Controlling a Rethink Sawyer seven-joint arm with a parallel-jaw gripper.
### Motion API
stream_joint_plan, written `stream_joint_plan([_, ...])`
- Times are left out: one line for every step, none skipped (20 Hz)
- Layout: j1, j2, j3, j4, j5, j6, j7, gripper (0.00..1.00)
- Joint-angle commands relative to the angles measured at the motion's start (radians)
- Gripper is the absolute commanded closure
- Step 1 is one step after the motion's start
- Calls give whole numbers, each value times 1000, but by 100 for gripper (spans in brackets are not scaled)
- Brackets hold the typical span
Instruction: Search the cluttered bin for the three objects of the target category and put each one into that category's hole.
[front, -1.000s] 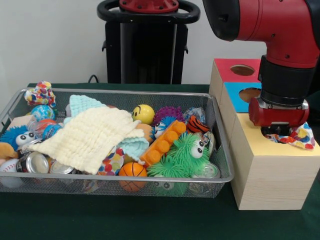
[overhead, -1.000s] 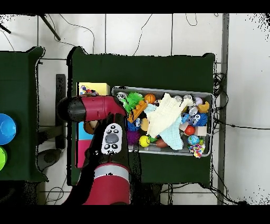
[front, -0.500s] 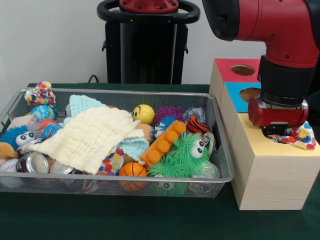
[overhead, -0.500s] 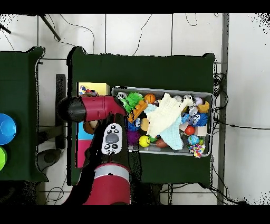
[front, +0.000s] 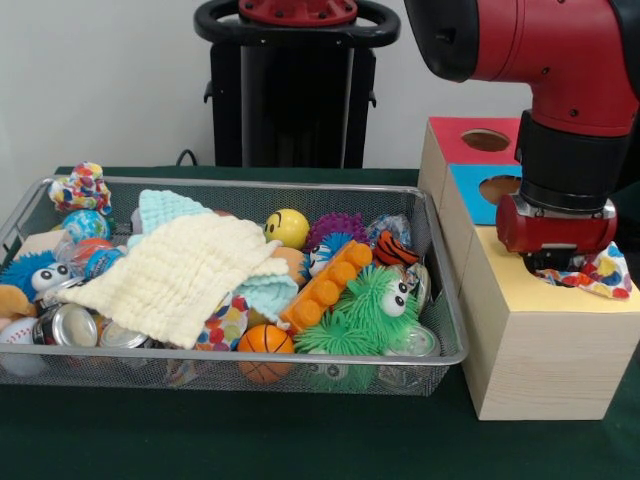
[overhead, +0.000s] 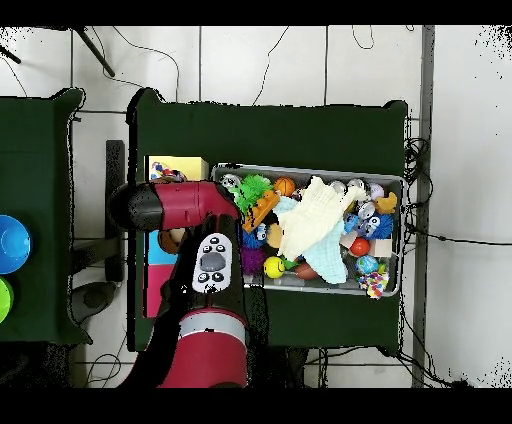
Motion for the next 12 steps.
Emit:
stream_joint_plan([-12, -28, 50, 69, 6, 155, 104, 100])
stream_joint_plan([-13, -47, 52, 74, 8, 168, 101, 100])
stream_joint_plan([-13, -65, 53, 84, 10, 178, 100, 100])
stream_joint_plan([-12, -89, 53, 100, 11, 188, 97, 100])
stream_joint_plan([-12, -103, 54, 104, 12, 207, 93, 100])
stream_joint_plan([-13, -112, 54, 104, 15, 219, 95, 100])
stream_joint_plan([-12, -117, 53, 101, 15, 231, 96, 100])
stream_joint_plan([-10, -121, 51, 98, 16, 242, 99, 100])
stream_joint_plan([-9, -122, 50, 96, 14, 247, 100, 100])
stream_joint_plan([-8, -124, 49, 100, 12, 246, 103, 100])
stream_joint_plan([-8, -122, 49, 98, 10, 245, 104, 100])
stream_joint_plan([-6, -120, 47, 96, 7, 246, 107, 100])
